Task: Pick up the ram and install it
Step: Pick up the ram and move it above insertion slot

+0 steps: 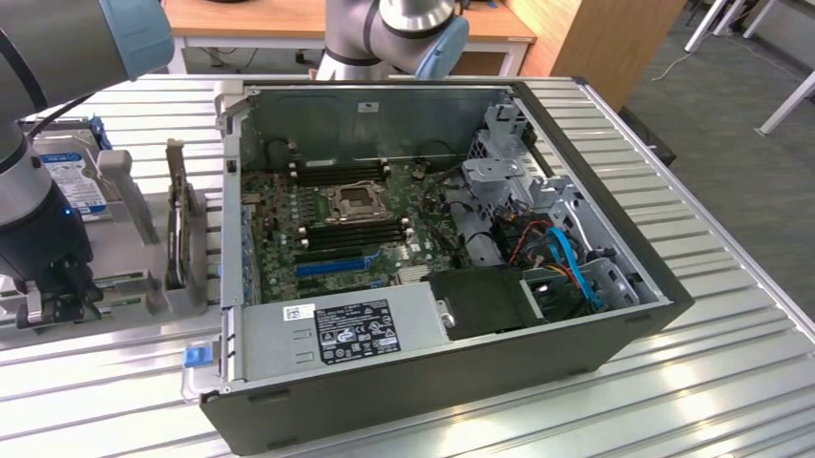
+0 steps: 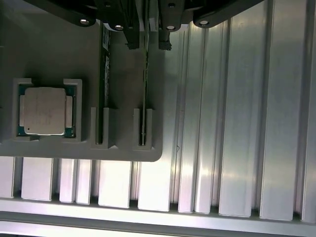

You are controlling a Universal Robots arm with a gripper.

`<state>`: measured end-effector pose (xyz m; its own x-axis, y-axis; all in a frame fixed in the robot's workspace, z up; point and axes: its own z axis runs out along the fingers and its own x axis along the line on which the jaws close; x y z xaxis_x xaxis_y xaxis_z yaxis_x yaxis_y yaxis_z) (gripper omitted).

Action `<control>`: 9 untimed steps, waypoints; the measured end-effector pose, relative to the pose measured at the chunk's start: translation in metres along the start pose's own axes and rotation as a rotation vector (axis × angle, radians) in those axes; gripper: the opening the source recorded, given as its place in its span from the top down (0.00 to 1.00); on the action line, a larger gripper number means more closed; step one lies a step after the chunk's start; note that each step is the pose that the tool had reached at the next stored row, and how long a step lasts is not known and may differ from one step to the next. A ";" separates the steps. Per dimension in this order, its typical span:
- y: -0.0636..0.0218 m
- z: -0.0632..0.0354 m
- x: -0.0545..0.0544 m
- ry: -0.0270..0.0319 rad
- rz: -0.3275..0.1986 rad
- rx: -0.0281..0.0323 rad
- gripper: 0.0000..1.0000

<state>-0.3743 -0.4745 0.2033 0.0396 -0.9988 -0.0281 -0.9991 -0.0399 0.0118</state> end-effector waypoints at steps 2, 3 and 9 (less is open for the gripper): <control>0.0000 0.0001 0.000 0.0000 0.000 0.0000 0.71; 0.0000 0.0001 -0.001 0.0001 0.000 -0.0001 0.71; -0.0001 0.0003 -0.002 0.0001 0.000 -0.0002 0.71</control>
<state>-0.3743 -0.4725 0.2030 0.0397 -0.9988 -0.0280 -0.9991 -0.0400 0.0120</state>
